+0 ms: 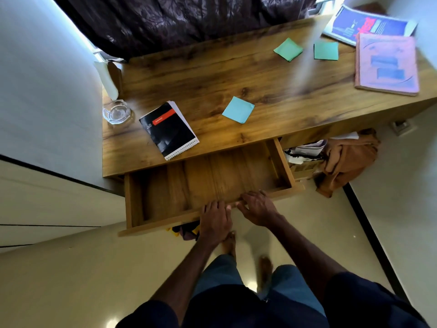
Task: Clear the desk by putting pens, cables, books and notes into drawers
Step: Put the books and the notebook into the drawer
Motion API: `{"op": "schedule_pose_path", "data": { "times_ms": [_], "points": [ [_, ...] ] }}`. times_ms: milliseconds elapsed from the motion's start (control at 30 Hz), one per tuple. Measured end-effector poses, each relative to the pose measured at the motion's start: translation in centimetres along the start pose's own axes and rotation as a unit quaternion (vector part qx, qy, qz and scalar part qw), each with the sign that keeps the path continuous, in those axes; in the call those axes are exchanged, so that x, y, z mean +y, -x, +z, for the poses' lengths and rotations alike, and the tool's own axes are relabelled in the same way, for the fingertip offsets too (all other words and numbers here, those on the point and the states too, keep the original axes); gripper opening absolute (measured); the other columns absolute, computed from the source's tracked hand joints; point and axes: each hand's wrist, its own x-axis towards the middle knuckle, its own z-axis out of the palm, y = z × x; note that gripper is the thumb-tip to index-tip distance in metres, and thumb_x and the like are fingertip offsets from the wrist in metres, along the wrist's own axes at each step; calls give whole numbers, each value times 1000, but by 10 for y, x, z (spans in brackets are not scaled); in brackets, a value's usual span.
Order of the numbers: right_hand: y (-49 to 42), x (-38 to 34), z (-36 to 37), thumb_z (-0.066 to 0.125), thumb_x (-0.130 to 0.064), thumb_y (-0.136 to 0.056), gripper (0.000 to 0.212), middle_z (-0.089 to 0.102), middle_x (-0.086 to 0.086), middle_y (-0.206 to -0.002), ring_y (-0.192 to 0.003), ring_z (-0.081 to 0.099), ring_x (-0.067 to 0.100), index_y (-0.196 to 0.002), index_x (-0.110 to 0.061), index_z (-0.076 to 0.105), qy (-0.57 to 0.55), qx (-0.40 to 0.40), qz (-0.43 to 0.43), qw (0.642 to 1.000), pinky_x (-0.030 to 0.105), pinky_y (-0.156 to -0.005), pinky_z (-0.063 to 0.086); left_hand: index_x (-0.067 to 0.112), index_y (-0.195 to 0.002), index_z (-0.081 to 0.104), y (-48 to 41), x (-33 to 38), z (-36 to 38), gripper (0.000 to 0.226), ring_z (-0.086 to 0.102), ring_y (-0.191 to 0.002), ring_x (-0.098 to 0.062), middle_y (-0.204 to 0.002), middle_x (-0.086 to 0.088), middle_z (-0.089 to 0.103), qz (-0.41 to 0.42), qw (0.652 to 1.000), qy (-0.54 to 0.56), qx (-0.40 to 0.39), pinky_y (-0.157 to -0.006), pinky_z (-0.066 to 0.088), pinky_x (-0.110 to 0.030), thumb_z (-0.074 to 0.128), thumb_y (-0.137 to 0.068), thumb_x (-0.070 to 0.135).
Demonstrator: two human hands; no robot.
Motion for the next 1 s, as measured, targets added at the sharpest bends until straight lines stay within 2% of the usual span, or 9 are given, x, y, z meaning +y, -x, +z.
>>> {"op": "schedule_pose_path", "data": {
  "times_ms": [233, 367, 567, 733, 900, 1000],
  "points": [
    [69, 4, 16, 37, -34, -106, 36, 65, 4, -131, -127, 55, 20, -126, -15, 60, 1, -29, -29, 999, 37, -111, 36, 18, -135, 55, 67, 24, 13, 44, 53, -126, -20, -137, -3, 60, -16, 999, 4, -31, -107, 36, -34, 25, -108, 37],
    [106, 7, 26, 37, -31, -107, 39, 61, 6, -138, -130, 55, 22, -135, -14, 57, -16, -50, -32, 998, 36, -113, 37, 15, -131, 56, 99, 36, 21, 42, 54, -124, -23, -135, -6, 61, -24, 998, 26, -58, -107, 38, -38, 26, -108, 35],
    [153, 16, 44, 37, -28, -107, 36, 68, 10, -125, -117, 62, 27, -126, -12, 63, -50, -80, -38, 995, 35, -99, 46, 13, -134, 55, 146, 52, 38, 42, 54, -127, -25, -137, -7, 60, -40, 995, 35, -79, -109, 38, -39, 30, -108, 33],
    [181, 25, 54, 42, -23, -106, 33, 69, 12, -122, -113, 63, 28, -121, -8, 67, -88, -110, -49, 989, 32, -92, 46, 13, -132, 56, 181, 62, 52, 40, 53, -127, -25, -136, -7, 60, -47, 994, 34, -92, -109, 36, -38, 31, -107, 33],
    [202, 31, 61, 42, -25, -107, 33, 68, 12, -114, -107, 63, 29, -115, -9, 69, -101, -143, -41, 984, 36, -92, 49, 14, -141, 51, 207, 68, 62, 44, 50, -132, -22, -142, -4, 57, -40, 994, 40, -94, -112, 34, -38, 30, -107, 33],
    [206, 27, 61, 42, -28, -106, 34, 68, 11, -118, -109, 62, 28, -120, -11, 68, -103, -140, -28, 984, 40, -96, 51, 13, -135, 54, 206, 68, 59, 40, 54, -127, -23, -137, -6, 61, -35, 995, 44, -86, -108, 38, -35, 33, -107, 32]
  ]
}}
